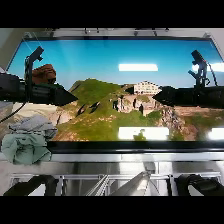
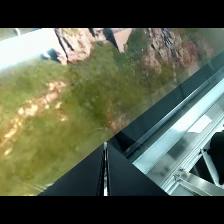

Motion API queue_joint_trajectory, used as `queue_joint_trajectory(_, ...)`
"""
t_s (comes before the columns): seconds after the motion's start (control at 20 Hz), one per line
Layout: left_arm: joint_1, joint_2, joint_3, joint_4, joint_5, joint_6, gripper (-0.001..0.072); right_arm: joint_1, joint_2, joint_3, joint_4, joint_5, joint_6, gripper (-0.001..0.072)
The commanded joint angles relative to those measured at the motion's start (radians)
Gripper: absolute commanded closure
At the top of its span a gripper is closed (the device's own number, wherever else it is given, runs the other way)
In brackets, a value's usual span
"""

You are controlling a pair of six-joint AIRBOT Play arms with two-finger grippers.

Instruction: Fold the shirts.

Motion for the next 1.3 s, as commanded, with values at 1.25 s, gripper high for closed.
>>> queue_joint_trajectory(1.25,0.182,-0.18,0.361,0.414,-0.299,-0.058,0.0428,-0.153,-0.299,0.077,0.0,-0.19,-0.072,0.0695)
